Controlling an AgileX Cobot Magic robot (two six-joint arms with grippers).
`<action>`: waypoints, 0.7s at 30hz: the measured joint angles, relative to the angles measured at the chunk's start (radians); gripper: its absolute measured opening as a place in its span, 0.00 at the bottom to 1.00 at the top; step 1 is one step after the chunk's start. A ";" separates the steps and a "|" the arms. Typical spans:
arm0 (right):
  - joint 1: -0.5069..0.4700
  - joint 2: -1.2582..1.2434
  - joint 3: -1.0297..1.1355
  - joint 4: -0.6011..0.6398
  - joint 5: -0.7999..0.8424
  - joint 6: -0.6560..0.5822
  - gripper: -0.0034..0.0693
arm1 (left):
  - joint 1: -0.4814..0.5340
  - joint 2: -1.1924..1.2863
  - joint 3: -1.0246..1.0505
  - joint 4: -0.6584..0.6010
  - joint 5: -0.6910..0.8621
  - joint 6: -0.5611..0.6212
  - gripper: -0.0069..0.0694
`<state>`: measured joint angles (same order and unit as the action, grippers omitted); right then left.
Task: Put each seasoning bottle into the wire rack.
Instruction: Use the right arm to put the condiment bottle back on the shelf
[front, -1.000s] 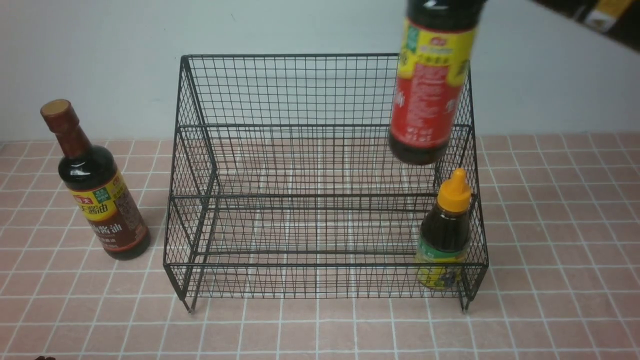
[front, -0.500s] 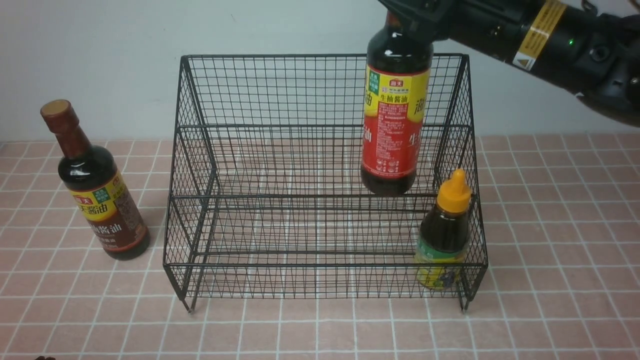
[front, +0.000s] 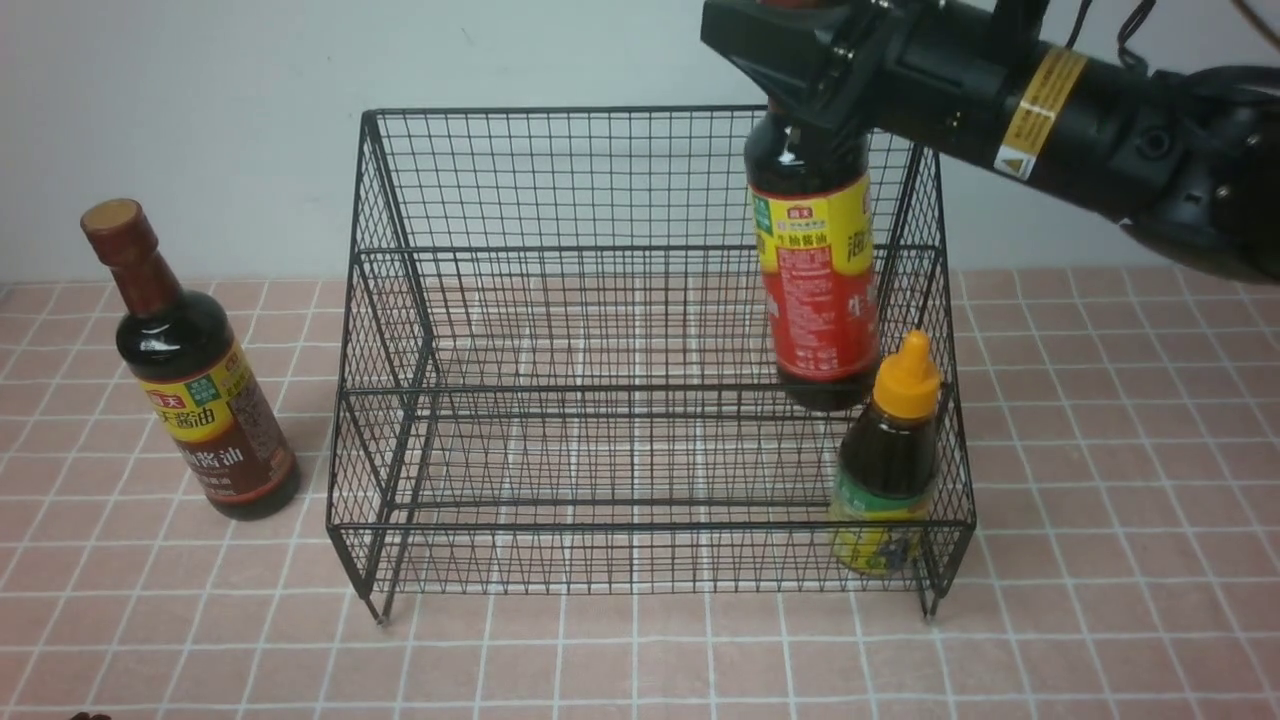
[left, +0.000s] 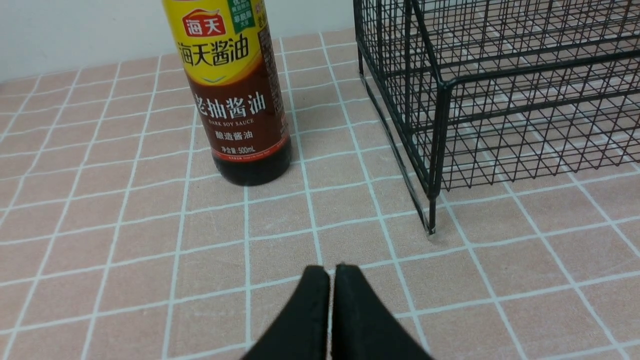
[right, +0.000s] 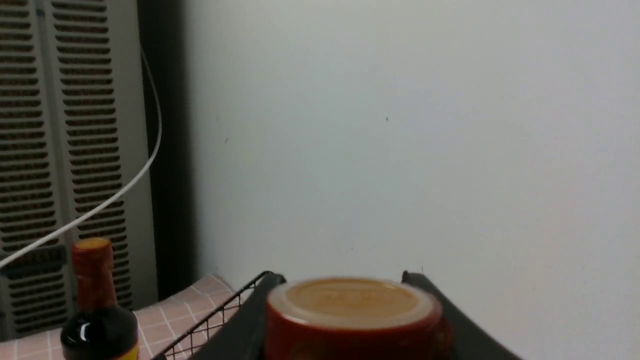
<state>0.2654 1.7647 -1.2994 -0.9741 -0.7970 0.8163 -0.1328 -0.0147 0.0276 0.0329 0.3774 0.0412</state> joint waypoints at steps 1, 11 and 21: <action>0.001 -0.001 0.000 -0.013 0.005 0.000 0.41 | 0.000 0.000 0.000 0.000 0.000 0.000 0.08; 0.001 -0.002 0.017 -0.114 0.050 0.144 0.41 | 0.000 0.000 0.000 0.000 0.000 0.000 0.08; 0.001 -0.002 0.132 -0.023 0.055 0.132 0.41 | 0.000 0.000 0.000 0.000 0.000 0.000 0.08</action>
<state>0.2660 1.7630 -1.1675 -0.9970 -0.7416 0.9480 -0.1328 -0.0147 0.0276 0.0329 0.3774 0.0412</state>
